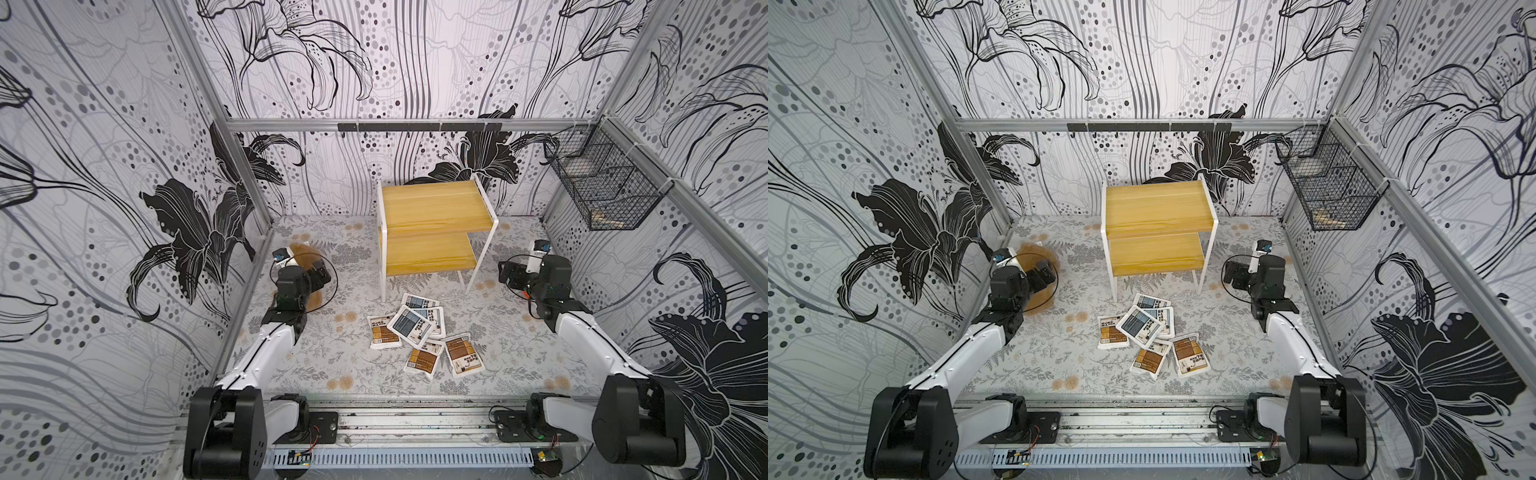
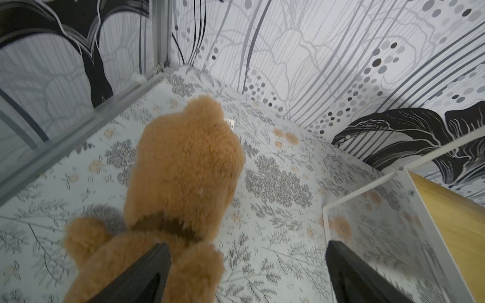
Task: Place the bagged coffee beans on the shelf by color
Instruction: Pick up the bagged coffee beans at the center of the board.
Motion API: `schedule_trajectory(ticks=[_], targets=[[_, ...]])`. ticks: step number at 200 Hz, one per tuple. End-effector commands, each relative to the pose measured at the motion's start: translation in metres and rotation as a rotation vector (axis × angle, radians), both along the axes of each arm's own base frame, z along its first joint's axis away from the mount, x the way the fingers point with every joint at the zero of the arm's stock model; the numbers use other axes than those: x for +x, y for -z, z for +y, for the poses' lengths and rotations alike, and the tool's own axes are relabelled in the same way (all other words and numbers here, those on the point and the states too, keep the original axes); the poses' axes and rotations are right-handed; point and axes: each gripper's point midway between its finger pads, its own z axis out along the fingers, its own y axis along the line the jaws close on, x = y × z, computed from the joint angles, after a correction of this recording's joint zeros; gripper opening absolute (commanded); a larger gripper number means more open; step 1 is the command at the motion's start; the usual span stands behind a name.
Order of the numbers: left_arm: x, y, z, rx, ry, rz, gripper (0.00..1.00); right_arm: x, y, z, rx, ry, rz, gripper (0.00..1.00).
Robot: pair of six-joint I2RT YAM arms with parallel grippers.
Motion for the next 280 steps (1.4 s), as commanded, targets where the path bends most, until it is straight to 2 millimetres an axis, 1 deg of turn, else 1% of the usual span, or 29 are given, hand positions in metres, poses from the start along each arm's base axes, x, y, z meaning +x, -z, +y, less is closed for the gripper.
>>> schedule_trajectory(ticks=[1,12,18,29,45,60,76,93,122,130,141,153,168,183,211,234,264,280], targets=[[-0.03,0.024,-0.023,-0.164,0.074,0.1,0.97,-0.034,0.011,0.03,0.165,-0.109,0.145,0.97],[-0.04,0.026,-0.031,-0.215,0.103,0.102,0.97,-0.043,0.009,0.037,0.211,-0.13,0.171,0.97],[-0.046,0.027,-0.036,-0.245,0.115,0.097,0.97,-0.049,0.011,0.04,0.233,-0.133,0.196,0.97],[-0.054,0.025,-0.042,-0.29,0.134,0.089,0.97,-0.059,0.018,0.044,0.27,-0.131,0.255,0.97],[-0.066,0.024,-0.053,-0.357,0.17,0.078,0.97,-0.076,0.03,0.054,0.325,-0.163,0.329,0.97],[-0.074,0.023,-0.066,-0.402,0.215,0.077,0.97,-0.092,0.043,0.06,0.364,-0.173,0.393,0.96],[-0.082,0.022,-0.082,-0.433,0.26,0.078,0.97,-0.105,0.05,0.065,0.379,-0.181,0.427,0.97],[-0.091,0.023,-0.101,-0.459,0.313,0.079,0.97,-0.118,0.056,0.066,0.385,-0.175,0.468,0.97],[-0.108,0.035,-0.138,-0.486,0.394,0.124,0.97,-0.143,0.073,0.073,0.391,-0.189,0.561,0.96],[-0.113,0.04,-0.152,-0.481,0.425,0.141,0.97,-0.148,0.075,0.079,0.401,-0.204,0.566,0.97],[-0.121,0.046,-0.169,-0.464,0.457,0.17,0.97,-0.153,0.078,0.083,0.393,-0.21,0.579,0.97],[-0.131,0.054,-0.189,-0.44,0.496,0.212,0.97,-0.161,0.086,0.088,0.378,-0.211,0.612,0.96],[-0.14,0.06,-0.205,-0.418,0.524,0.248,0.97,-0.168,0.094,0.097,0.371,-0.245,0.639,0.96],[-0.149,0.06,-0.218,-0.404,0.555,0.267,0.97,-0.174,0.103,0.101,0.34,-0.251,0.669,0.96],[-0.169,0.059,-0.244,-0.402,0.629,0.285,0.97,-0.185,0.11,0.114,0.314,-0.284,0.708,0.96],[-0.187,0.058,-0.267,-0.4,0.685,0.291,0.97,-0.189,0.112,0.118,0.301,-0.296,0.71,0.96],[-0.198,0.053,-0.288,-0.414,0.732,0.292,0.97,-0.193,0.116,0.12,0.307,-0.292,0.712,0.96],[-0.201,0.046,-0.298,-0.427,0.755,0.283,0.97,-0.194,0.118,0.118,0.301,-0.274,0.71,0.97]])
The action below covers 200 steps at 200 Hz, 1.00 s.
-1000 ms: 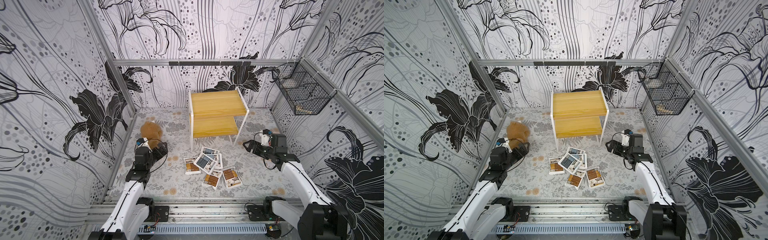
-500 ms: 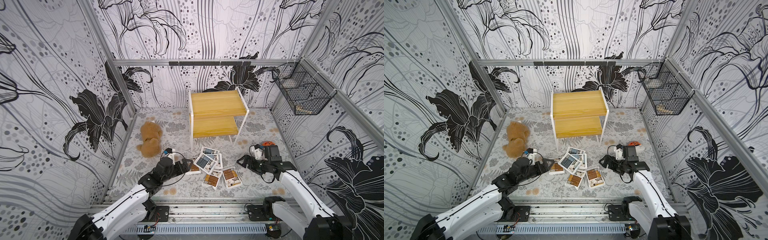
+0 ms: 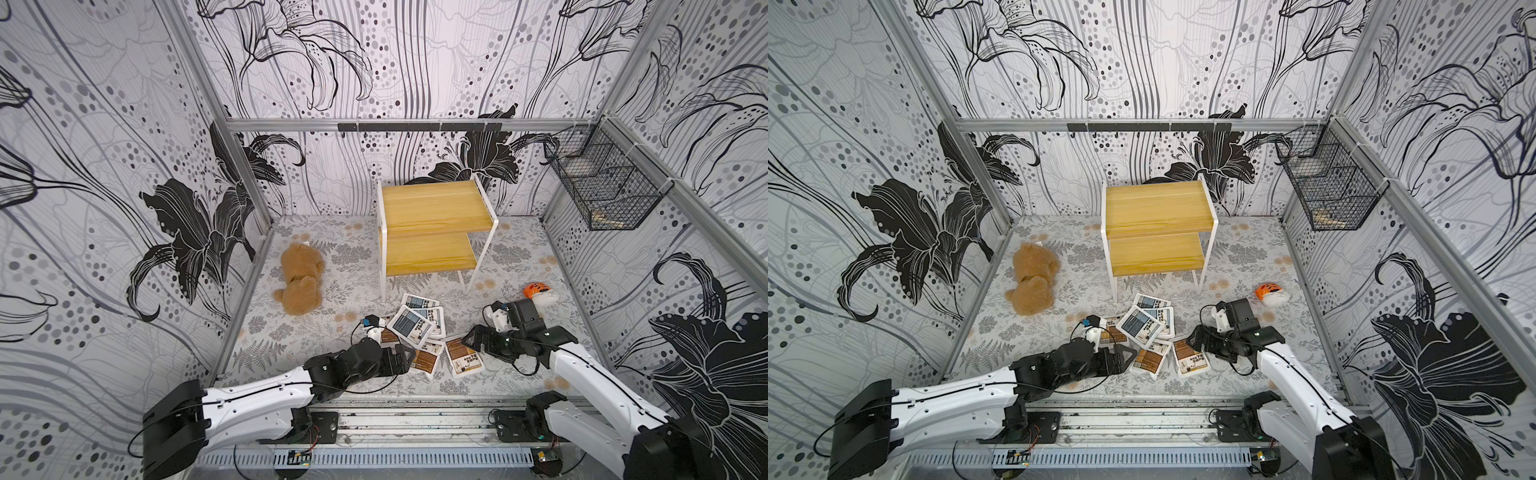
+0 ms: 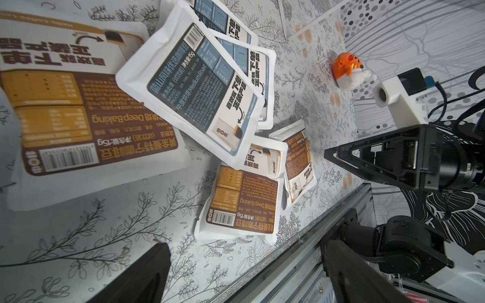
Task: Place the bagged coffee beans on the shelf by color
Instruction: Pick up the bagged coffee beans at the center of the board.
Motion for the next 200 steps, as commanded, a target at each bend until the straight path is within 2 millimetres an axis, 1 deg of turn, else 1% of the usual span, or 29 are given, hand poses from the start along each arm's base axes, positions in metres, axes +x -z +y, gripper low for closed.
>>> schedule_trajectory(ticks=[1,25,52,92,112,137,165,182,185,188,200], targets=[[0.008,-0.032,-0.02,-0.095,-0.024,-0.054,0.97,-0.005,0.006,-0.005,-0.024,0.036,0.014,0.97],[0.005,-0.038,-0.04,-0.128,0.008,-0.047,0.97,-0.006,0.007,-0.008,-0.039,0.053,0.013,0.96],[-0.002,-0.039,-0.065,-0.196,0.054,-0.012,0.97,-0.007,0.011,-0.008,-0.045,0.047,0.028,0.97],[-0.013,-0.034,-0.105,-0.218,0.14,0.02,0.97,-0.009,0.013,-0.005,-0.042,0.034,0.037,0.96],[-0.019,-0.032,-0.122,-0.225,0.175,0.031,0.97,-0.011,0.015,-0.003,-0.031,0.021,0.044,0.96],[-0.023,-0.023,-0.133,-0.225,0.198,0.051,0.97,-0.016,0.019,-0.001,-0.019,0.01,0.057,0.97],[-0.024,-0.014,-0.139,-0.229,0.203,0.066,0.97,-0.021,0.022,0.003,0.003,-0.005,0.076,1.0],[-0.024,-0.006,-0.142,-0.218,0.21,0.076,0.97,-0.022,0.023,0.003,0.009,-0.011,0.081,1.0],[-0.024,-0.005,-0.143,-0.218,0.211,0.078,0.97,-0.022,0.023,0.004,0.011,-0.011,0.08,1.0],[-0.024,-0.003,-0.144,-0.217,0.213,0.081,0.97,-0.023,0.023,0.004,0.013,-0.013,0.081,0.97],[-0.025,0.001,-0.147,-0.22,0.218,0.09,0.97,-0.024,0.023,0.006,0.029,-0.017,0.081,0.95]])
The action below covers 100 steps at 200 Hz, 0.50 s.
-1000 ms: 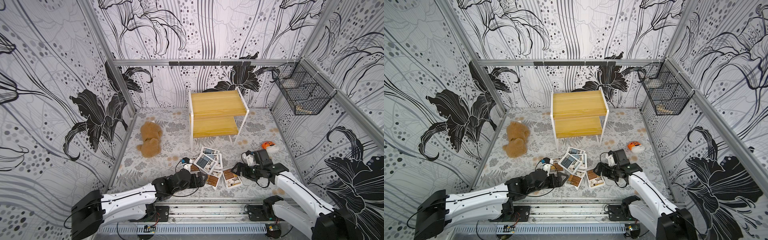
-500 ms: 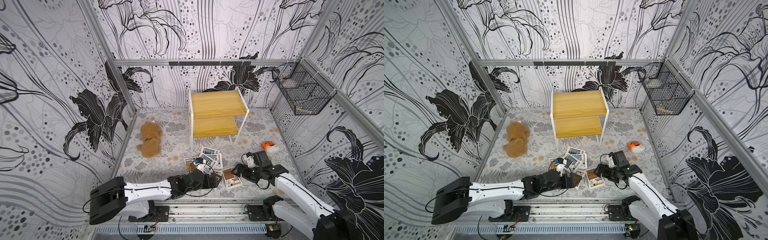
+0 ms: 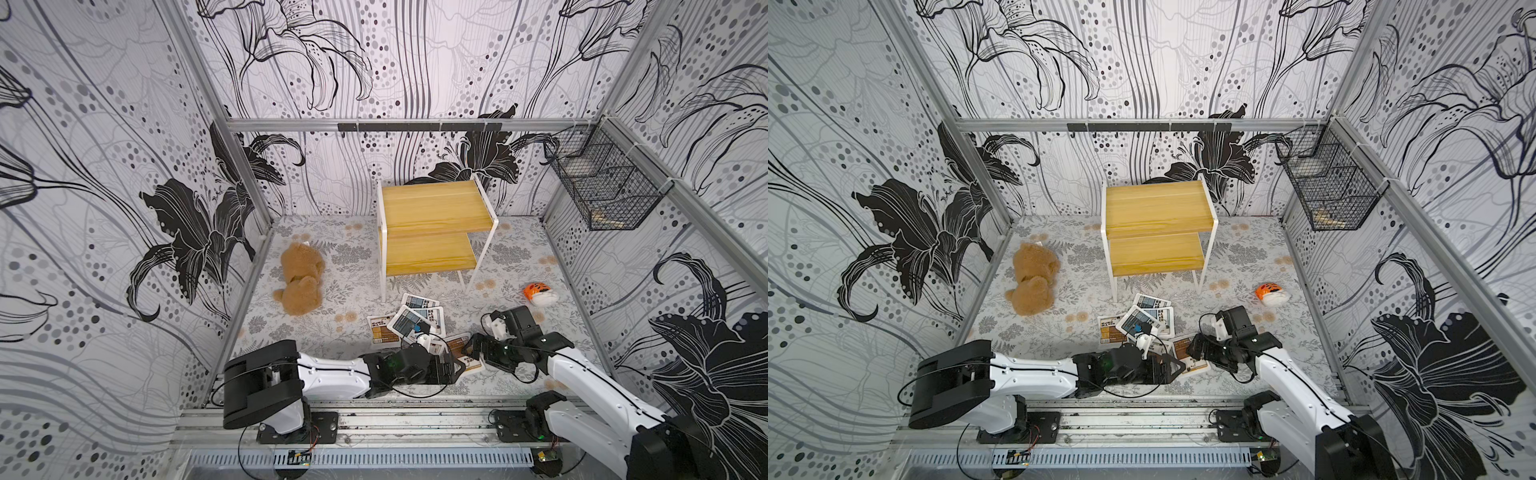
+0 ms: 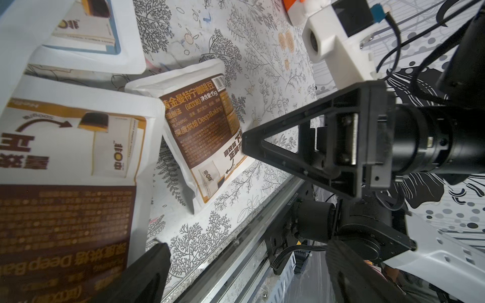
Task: Place the bagged coffee beans on the shelf by color
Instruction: Pick up the bagged coffee beans at the center of the board.
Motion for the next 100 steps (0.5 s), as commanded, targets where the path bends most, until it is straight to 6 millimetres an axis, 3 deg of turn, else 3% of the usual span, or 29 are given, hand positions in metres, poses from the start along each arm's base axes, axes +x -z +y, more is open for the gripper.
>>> schedule_trajectory(ticks=[1,100], targets=[[-0.001,-0.012,-0.019,-0.077,0.027,-0.002,0.97,-0.006,0.004,0.006,0.036,-0.021,0.014,0.95],[0.0,-0.001,-0.046,-0.089,0.076,0.012,0.97,-0.012,0.012,0.016,0.114,-0.035,0.023,0.77]])
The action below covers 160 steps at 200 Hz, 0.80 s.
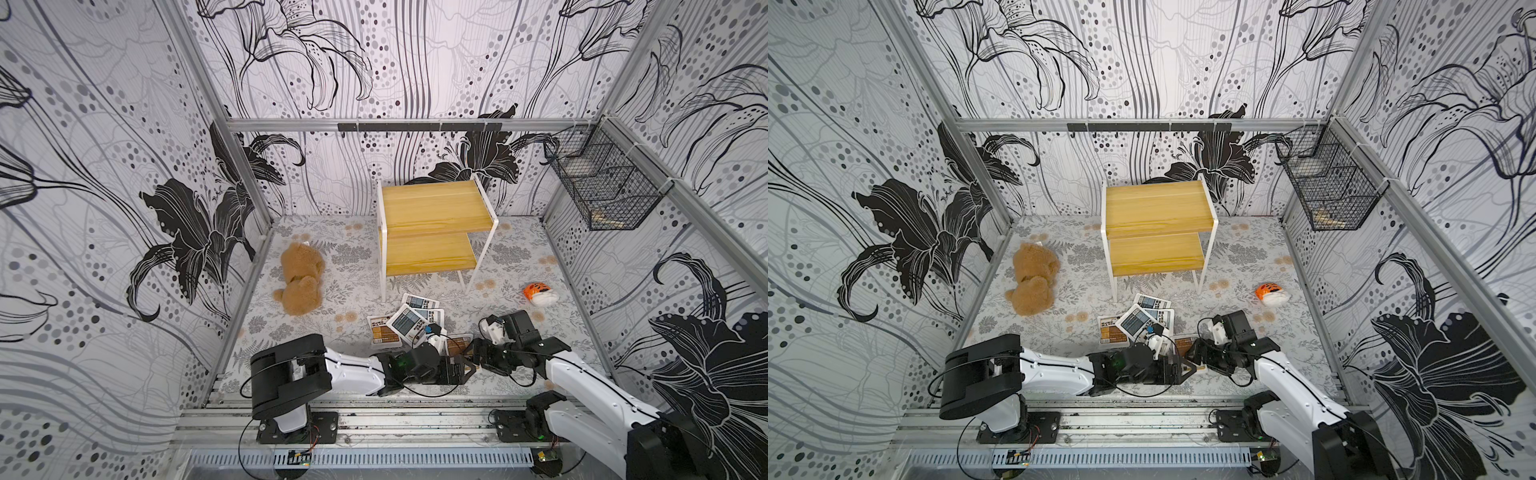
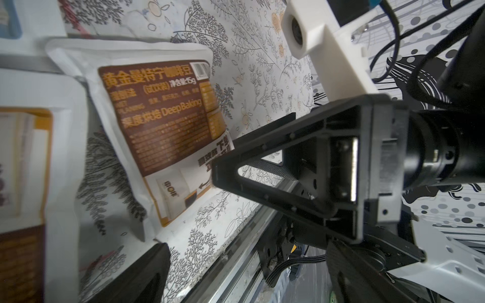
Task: Place the bagged coffee beans on the shelf by color
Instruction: Pick up the bagged coffee beans at the center of the board.
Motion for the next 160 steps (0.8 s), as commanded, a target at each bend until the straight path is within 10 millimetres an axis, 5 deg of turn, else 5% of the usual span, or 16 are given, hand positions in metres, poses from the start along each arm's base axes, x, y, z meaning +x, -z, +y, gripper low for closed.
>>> schedule_trajectory(ticks=[1,52,160], targets=[[-0.001,-0.007,-0.014,-0.044,0.03,-0.013,0.97,-0.004,0.002,0.005,0.035,-0.006,0.005,0.77],[-0.002,-0.003,-0.017,-0.061,0.044,-0.003,0.97,-0.002,0.0,0.009,0.085,0.02,-0.022,0.6],[-0.002,-0.014,-0.009,-0.089,0.041,-0.013,0.97,0.001,-0.007,0.003,0.073,0.065,-0.069,0.0]])
